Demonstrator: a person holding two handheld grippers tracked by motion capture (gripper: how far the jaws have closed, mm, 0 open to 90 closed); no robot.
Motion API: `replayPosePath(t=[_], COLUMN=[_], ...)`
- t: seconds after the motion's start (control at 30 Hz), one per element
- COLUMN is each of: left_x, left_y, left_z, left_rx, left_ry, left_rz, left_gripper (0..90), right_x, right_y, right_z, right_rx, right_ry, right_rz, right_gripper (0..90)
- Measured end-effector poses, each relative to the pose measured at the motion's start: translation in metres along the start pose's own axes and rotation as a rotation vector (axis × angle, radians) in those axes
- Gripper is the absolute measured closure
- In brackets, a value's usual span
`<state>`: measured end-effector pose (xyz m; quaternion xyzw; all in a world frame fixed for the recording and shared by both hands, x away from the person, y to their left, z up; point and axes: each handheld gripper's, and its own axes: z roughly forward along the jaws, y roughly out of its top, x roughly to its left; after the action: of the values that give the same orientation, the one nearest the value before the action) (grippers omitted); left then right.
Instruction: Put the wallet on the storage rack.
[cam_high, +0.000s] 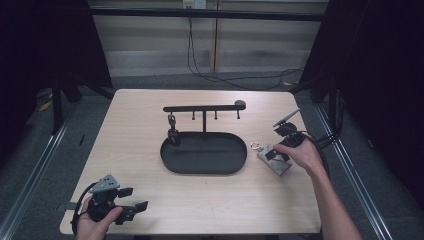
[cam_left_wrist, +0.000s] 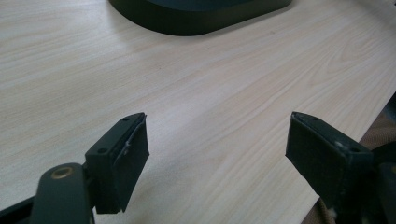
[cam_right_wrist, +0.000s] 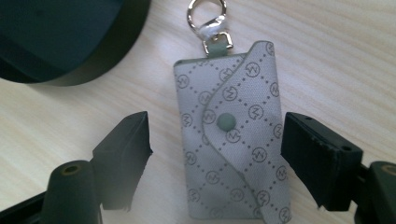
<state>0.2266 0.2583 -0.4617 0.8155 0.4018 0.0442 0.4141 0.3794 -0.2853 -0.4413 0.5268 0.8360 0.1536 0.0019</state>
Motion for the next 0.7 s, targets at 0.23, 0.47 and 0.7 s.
replayPosePath(t=[0.23, 0.47, 0.7], left_x=[0.000, -0.001, 0.000], left_y=[0.001, 0.001, 0.000], left_z=[0.000, 0.001, 0.000], left_rx=[0.005, 0.008, 0.004], left_ry=[-0.003, -0.009, -0.005], left_rz=[0.013, 0.011, 0.008], left_gripper=[21.0, 21.0, 21.0], right_x=[-0.001, -0.002, -0.004], right_y=[0.003, 0.006, 0.004], right_z=[0.011, 0.016, 0.023], right_rx=[0.046, 0.059, 0.086], right_ry=[-0.025, -0.028, -0.029], right_rz=[-0.006, 0.001, 0.006], right_gripper=[24.0, 22.9, 23.2])
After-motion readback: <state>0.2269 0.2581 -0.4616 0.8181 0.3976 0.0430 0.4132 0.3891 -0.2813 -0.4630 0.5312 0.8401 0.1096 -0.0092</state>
